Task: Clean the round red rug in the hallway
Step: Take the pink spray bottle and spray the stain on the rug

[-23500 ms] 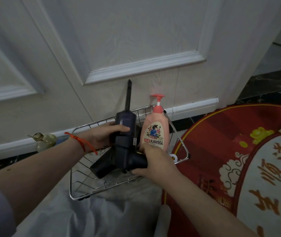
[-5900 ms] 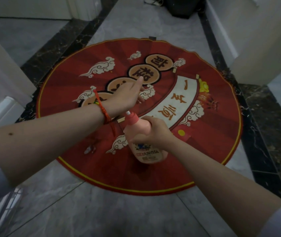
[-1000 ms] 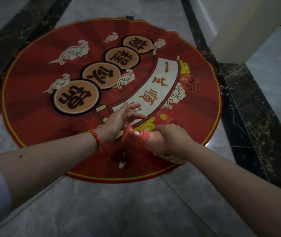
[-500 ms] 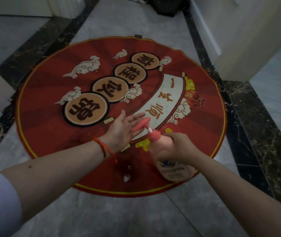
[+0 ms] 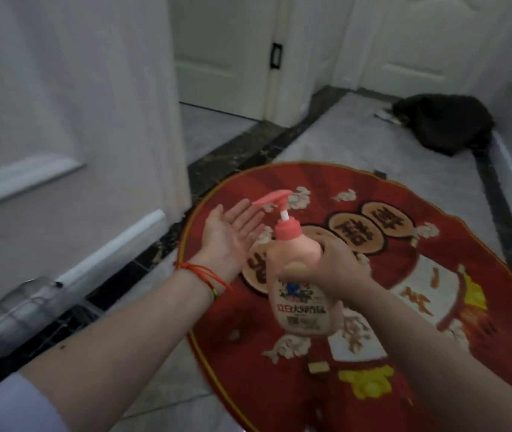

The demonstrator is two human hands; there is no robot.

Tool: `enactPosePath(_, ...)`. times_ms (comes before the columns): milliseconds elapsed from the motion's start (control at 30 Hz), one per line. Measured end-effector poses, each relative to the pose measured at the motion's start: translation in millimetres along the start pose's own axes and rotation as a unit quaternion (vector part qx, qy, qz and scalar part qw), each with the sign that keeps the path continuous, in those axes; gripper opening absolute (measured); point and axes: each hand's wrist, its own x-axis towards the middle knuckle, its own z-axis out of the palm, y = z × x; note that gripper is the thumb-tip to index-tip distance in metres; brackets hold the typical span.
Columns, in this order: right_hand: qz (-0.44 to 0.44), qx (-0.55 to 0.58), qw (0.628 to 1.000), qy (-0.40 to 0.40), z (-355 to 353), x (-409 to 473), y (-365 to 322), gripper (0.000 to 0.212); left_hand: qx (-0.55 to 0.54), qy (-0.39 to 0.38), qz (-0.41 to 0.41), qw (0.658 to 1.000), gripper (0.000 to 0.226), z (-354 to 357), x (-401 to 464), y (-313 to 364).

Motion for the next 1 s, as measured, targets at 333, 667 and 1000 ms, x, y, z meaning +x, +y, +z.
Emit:
enactPosePath(333,-0.168,0.069,0.977,-0.113,124.8,51.5,-144.8,0.047,-0.08,0.157,0.166,0.97,0.039,-108.9,-48.4,139.7)
enactPosePath(667,-0.202,0.085,0.942,-0.256,209.5,37.8,-200.3,0.051,-0.07,0.253,0.221,0.939,0.037,-191.8,-106.2,179.1)
enactPosePath(1000,-0.13,0.137,0.939,-0.289,281.1,19.3,-167.1,0.051,0.076,0.437,0.099,0.891,0.026,-270.6,-135.8,121.4)
